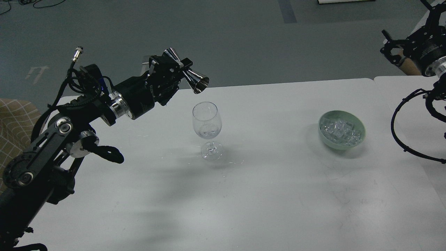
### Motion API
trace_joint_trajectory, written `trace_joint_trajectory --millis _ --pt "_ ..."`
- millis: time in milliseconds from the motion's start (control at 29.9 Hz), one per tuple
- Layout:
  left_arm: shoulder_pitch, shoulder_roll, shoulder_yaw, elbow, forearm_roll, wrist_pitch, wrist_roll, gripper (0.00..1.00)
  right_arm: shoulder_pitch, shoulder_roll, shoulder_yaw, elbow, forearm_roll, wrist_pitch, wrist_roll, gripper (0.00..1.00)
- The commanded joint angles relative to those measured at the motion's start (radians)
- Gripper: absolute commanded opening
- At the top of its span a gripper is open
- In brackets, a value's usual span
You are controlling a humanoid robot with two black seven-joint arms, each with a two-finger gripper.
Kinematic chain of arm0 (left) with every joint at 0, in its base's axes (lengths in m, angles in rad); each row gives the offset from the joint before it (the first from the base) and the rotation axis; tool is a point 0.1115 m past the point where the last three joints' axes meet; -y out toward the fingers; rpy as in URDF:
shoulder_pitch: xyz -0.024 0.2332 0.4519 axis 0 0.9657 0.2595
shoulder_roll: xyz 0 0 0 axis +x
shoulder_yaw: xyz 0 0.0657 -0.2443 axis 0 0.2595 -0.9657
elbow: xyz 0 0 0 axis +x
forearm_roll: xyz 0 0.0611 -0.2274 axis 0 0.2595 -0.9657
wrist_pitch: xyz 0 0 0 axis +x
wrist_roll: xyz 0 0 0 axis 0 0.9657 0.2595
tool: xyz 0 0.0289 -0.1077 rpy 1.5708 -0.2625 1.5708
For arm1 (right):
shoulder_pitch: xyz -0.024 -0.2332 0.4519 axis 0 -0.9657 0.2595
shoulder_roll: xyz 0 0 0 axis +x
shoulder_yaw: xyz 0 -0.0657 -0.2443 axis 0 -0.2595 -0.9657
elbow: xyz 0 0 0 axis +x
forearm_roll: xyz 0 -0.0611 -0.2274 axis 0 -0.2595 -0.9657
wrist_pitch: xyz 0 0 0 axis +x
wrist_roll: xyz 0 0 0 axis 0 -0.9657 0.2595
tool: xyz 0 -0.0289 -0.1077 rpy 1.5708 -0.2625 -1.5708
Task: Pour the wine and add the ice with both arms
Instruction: 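Turn the jigger upright and lower it back to its spot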
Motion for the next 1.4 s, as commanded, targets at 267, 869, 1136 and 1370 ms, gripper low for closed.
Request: trace_joint_trajectory --millis 267,869,1136,1370 --pt "0.000 0.014 0.000 -0.009 0.079 -0.016 0.000 0.00 0.002 -0.003 0.000 0.000 0.000 0.000 0.000 1.00" --pt "0.123 -0.022 -0.081 0.038 -0.349 0.119 -0.004 0.01 -0.009 -0.015 -0.001 0.001 0.000 0.000 -0.001 1.00" --pt "0.269 -0.116 -0.291 0.132 -0.613 0.140 0.008 0.00 -0.017 -0.035 -0.004 0.000 -0.002 0.000 -0.001 1.00" --pt "0.312 -0.168 -0.361 0.145 -0.796 0.217 0.013 0.01 -0.018 -0.035 -0.004 0.000 -0.006 0.000 -0.003 1.00"
